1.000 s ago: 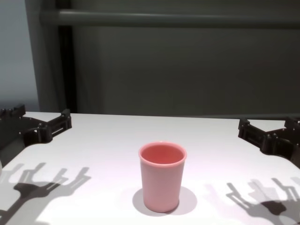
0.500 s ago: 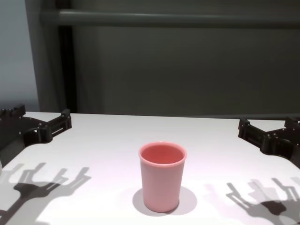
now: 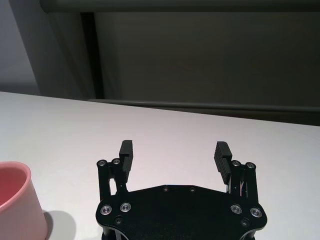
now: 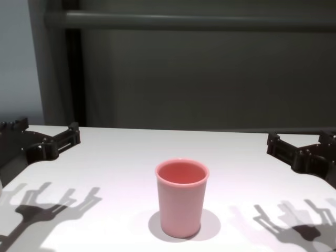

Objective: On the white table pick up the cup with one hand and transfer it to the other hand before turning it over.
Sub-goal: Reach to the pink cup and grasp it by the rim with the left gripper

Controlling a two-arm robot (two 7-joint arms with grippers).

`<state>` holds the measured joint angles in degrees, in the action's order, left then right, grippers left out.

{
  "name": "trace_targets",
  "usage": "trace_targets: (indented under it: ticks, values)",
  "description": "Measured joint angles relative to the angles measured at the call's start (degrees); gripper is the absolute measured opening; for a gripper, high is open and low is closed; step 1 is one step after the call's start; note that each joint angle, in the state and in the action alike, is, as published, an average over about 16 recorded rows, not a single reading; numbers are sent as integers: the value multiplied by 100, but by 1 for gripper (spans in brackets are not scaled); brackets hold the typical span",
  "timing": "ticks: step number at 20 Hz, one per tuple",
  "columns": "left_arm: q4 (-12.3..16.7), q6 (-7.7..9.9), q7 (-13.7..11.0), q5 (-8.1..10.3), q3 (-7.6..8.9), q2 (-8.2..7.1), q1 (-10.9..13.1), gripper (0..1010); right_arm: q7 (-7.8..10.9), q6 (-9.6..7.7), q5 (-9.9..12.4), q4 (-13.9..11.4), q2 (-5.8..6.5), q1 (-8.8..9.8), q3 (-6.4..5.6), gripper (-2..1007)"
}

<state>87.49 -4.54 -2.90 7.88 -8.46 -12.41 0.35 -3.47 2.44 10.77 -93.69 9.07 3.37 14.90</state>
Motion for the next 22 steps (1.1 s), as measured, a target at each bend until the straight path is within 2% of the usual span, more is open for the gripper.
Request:
trace_targets:
  ticks: [15, 22]
  values:
    - [0, 0, -10, -1, 2, 2, 0, 1001, 0, 0, 0, 0, 0, 0, 0, 1002]
    - [17, -8, -128, -18, 24, -3, 1, 1001, 0, 0, 0, 0, 0, 0, 0, 1002]
